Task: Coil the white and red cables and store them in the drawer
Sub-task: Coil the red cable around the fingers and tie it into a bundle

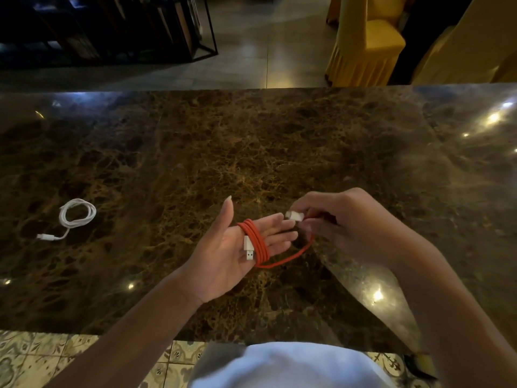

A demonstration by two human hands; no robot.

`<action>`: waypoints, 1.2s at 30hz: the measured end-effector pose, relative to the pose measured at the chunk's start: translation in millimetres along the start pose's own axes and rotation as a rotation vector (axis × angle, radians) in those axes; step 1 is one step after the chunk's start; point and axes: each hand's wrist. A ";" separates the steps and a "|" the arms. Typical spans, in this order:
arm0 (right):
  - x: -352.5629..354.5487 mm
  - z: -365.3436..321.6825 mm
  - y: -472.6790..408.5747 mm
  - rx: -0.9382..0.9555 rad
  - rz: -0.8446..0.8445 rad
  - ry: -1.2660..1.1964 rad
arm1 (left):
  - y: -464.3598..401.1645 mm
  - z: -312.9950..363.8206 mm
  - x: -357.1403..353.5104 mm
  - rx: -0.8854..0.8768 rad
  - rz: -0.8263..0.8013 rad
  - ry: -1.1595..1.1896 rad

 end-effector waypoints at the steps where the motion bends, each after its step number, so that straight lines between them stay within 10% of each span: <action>1: -1.6 -1.8 -0.7 0.014 -0.035 0.048 | -0.7 0.2 -1.3 -0.010 -0.020 -0.019; 18: -7.0 -17.0 -17.2 0.044 -0.273 0.013 | -8.7 -0.3 -19.9 -0.006 -0.083 -0.038; 27: -44.9 -17.9 -18.0 -0.168 0.266 0.005 | -8.7 7.8 -15.6 -0.098 0.037 0.116; 36: -42.9 0.1 -6.7 0.064 0.146 -0.094 | -4.4 8.2 -16.2 -0.118 0.162 0.117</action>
Point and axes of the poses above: each hand's wrist, its own y-axis away from the middle knuckle, its own x-axis out of the back of the hand, z = x × y, and after that the axes turned 14 degrees about -x, right-handed
